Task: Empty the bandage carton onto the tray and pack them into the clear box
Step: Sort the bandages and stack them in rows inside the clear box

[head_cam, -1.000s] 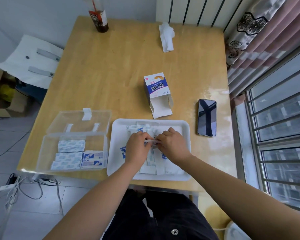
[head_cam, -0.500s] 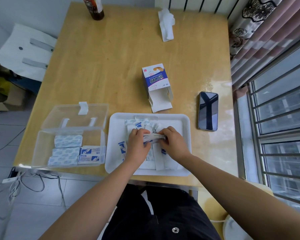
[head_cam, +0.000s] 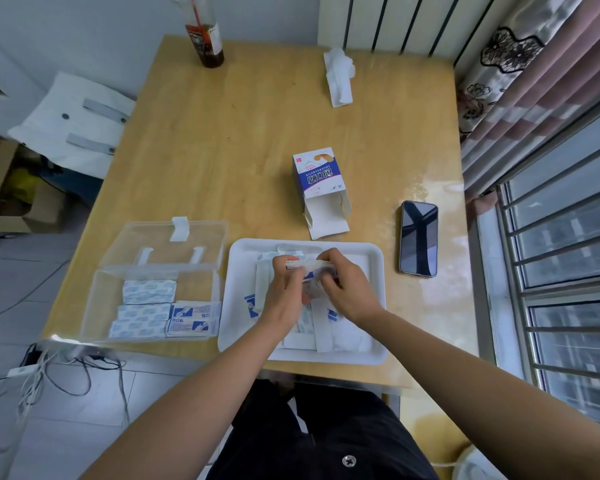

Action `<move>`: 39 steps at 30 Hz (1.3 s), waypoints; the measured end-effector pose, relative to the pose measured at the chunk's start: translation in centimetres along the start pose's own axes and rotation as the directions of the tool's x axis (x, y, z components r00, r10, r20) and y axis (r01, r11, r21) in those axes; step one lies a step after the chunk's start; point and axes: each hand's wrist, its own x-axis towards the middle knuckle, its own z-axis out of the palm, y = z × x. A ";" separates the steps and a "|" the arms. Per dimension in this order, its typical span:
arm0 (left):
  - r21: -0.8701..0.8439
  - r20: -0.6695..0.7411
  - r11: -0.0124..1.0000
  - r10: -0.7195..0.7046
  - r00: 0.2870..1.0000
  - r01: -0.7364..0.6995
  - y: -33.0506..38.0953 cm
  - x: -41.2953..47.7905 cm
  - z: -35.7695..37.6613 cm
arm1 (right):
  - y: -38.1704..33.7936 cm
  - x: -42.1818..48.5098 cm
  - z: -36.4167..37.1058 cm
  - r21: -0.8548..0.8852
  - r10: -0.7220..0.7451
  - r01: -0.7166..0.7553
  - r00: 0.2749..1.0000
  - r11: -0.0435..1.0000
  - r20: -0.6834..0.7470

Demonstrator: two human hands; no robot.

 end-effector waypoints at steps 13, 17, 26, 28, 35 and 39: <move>-0.287 -0.076 0.933 -0.247 0.966 0.216 1.8 -0.5 -3.2 | -3.6 0.1 1.1 0.119 -0.049 0.051 0.999 0.992 -0.019; -0.334 -0.085 0.923 -0.231 0.969 0.190 2.2 -0.9 -4.2 | -4.6 0.2 2.2 0.124 -0.063 0.066 0.998 0.990 -0.028; -0.205 -0.362 0.979 -0.098 0.927 0.024 1.0 -1.6 -7.4 | -8.3 0.2 5.5 0.347 0.062 -0.069 0.998 0.935 0.031; -0.192 -0.404 0.981 -0.078 0.912 -0.001 0.9 -2.0 -8.5 | -9.3 0.6 6.4 0.350 0.059 -0.076 0.996 0.934 0.060; -0.171 -0.432 0.985 -0.073 0.899 -0.002 0.4 -2.6 -13.4 | -12.0 0.9 9.5 0.357 -0.056 0.003 0.989 0.934 0.139; -0.196 -0.283 0.979 -0.115 0.952 0.060 0.0 -3.3 -16.1 | -12.9 1.3 10.7 0.339 -0.054 0.031 0.997 0.940 0.059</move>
